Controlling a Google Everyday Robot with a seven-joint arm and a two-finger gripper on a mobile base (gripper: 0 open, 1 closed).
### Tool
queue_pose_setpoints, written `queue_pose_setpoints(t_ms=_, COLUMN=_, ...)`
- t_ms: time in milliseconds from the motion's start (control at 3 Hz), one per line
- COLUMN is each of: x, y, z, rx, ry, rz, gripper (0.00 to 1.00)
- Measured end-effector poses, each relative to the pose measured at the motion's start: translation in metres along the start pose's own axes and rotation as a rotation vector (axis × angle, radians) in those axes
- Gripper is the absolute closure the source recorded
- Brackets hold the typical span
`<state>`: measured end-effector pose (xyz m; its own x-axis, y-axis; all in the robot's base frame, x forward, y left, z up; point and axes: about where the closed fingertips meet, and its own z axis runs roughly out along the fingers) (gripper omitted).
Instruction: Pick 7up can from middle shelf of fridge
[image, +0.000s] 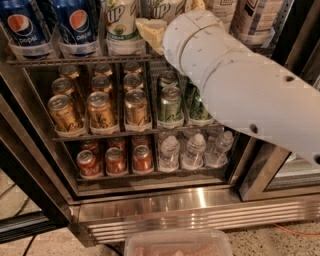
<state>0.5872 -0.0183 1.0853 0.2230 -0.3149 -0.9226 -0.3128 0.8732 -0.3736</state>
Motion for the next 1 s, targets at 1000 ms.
queue_pose_setpoints(t_ms=1000, x=0.002, y=-0.025, z=0.016, rx=0.074, ry=-0.003, rz=-0.011, gripper=0.33)
